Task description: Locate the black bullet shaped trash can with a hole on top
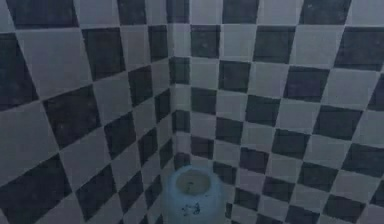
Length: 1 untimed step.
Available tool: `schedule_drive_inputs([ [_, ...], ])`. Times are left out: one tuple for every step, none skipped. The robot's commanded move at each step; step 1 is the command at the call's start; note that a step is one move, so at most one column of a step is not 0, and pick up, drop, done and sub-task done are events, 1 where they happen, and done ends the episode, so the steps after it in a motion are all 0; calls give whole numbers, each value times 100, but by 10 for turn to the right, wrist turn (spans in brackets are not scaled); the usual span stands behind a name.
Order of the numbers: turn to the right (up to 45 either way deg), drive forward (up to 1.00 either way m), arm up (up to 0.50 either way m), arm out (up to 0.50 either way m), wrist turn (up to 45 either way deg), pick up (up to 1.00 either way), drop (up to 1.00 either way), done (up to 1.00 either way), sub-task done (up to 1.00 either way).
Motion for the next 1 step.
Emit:
schedule_drive_inputs([
  [0,0,0,0,0,0,0,100,0],
])
